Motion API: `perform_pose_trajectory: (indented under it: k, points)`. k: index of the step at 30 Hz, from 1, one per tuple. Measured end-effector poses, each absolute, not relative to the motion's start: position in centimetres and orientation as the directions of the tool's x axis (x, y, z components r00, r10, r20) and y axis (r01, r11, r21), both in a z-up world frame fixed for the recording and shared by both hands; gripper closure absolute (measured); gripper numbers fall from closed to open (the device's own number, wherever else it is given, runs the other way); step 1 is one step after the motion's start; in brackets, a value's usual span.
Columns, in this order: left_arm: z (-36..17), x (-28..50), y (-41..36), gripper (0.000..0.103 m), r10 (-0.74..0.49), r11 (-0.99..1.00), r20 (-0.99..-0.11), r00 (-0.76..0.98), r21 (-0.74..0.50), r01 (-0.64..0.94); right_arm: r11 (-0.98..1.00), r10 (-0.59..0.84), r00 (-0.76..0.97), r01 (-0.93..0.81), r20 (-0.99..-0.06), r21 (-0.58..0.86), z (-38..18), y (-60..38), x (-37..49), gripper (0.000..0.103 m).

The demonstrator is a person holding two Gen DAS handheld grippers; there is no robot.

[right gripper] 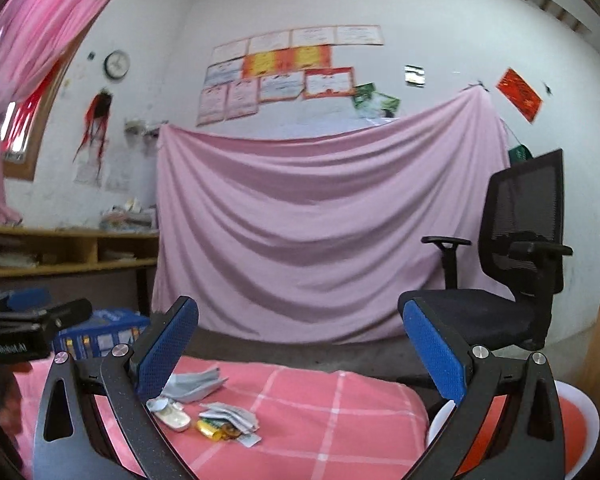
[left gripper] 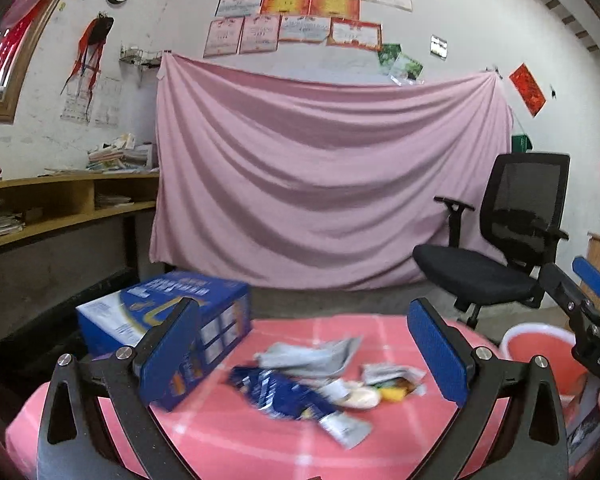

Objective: Collect trash
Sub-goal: 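Move both tools back over the table toward the remaining trash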

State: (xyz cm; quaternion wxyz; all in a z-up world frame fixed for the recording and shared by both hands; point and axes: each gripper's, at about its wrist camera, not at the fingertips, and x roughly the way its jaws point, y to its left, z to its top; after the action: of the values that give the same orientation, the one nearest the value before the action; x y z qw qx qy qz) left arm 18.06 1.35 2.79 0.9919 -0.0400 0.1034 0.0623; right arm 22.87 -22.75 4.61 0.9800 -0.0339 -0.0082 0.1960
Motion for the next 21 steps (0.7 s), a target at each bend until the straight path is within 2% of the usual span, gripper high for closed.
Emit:
perform_pose_trajectory:
  k: [6, 10, 14, 16, 18, 21]
  points:
    - [-0.3, 17.7, 2.5, 0.002, 0.115, 0.985, -0.313, 0.943, -0.090, -0.150, 0.914, 0.378, 0.920, -0.389, -0.104, -0.117, 3.2, -20.6, 24.0, 0.000]
    - [-1.0, 19.1, 1.8, 0.002, 0.061, 0.989, -0.417, 0.907, -0.098, -0.112, 0.914, 0.368, 0.909, -0.393, -0.197, -0.105, 2.3, -20.3, 25.4, 0.000]
    - [-1.4, 20.5, 1.3, 0.005, 0.002, 0.991, -0.484, 0.875, -0.118, -0.067, 0.917, 0.354, 0.890, -0.391, -0.288, -0.081, 1.5, -20.1, 26.9, 0.000]
    - [-1.7, 21.5, 0.9, 0.018, -0.027, 0.992, -0.528, 0.849, -0.122, -0.045, 0.913, 0.361, 0.873, -0.402, -0.328, -0.065, 1.0, -20.0, 27.5, 0.001]
    - [-2.2, 22.4, 0.7, 0.028, -0.047, 0.992, -0.573, 0.818, -0.122, -0.028, 0.901, 0.388, 0.840, -0.432, -0.380, -0.036, 0.5, -20.0, 28.4, 0.008]
    - [-3.0, 24.0, 0.5, 0.046, -0.088, 0.989, -0.642, 0.761, -0.149, -0.011, 0.883, 0.418, 0.794, -0.469, -0.441, -0.008, 0.0, -19.7, 29.3, 0.025]
